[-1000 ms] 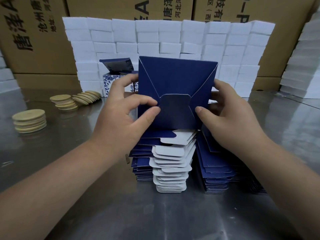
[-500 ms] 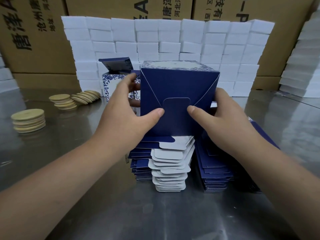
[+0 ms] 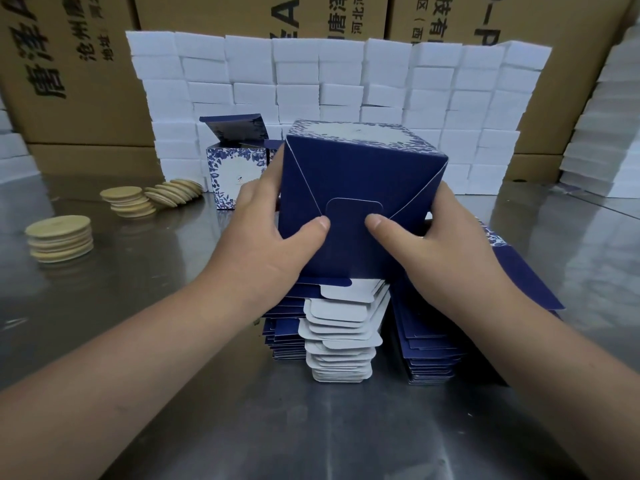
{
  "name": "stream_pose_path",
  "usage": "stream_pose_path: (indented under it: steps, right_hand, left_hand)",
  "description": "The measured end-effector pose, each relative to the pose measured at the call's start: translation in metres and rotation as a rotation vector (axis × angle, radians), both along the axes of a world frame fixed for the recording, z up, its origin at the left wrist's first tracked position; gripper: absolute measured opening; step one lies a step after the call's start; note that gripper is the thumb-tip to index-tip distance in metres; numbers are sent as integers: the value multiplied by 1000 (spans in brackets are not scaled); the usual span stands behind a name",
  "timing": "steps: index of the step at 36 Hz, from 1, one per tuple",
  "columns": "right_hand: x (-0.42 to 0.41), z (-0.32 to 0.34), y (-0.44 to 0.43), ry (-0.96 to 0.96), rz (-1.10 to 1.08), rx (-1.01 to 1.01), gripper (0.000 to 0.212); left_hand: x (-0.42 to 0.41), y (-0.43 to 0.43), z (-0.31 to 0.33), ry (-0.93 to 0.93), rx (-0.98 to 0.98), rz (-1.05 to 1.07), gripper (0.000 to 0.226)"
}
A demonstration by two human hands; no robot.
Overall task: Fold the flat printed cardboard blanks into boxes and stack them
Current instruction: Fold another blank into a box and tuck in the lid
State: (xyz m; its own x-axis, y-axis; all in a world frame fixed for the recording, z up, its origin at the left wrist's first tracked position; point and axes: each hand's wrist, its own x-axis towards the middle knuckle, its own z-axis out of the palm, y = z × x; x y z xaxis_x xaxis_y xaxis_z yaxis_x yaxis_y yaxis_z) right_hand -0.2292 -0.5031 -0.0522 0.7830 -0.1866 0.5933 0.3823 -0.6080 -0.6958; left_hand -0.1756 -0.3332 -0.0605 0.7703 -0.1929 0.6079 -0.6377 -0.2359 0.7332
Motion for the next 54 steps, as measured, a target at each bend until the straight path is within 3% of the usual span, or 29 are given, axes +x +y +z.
stream_pose_path:
  steps: [18,22,31,38,47,54]
  right_hand:
    - [3,-2,-1,0,-52,-86,20]
    - [5,-5,-2,6,-77,-106,21]
    - [6,-6,-1,4,-85,-112,24]
    - [7,-6,-1,-3,-131,-136,34]
    - [8,-8,-1,8,-163,-106,43]
    - [9,-7,3,12,-153,-92,27]
  left_hand:
    - [-5,-4,-4,7,-59,80,54]
    - [-7,-3,-2,-25,-30,63,37]
    - [-3,-5,-4,15,-1,112,29]
    - [-2,-6,-5,-14,-17,125,45]
    - [-1,-7,-6,-29,-36,141,36]
    - [-3,-8,-5,-44,-45,141,40]
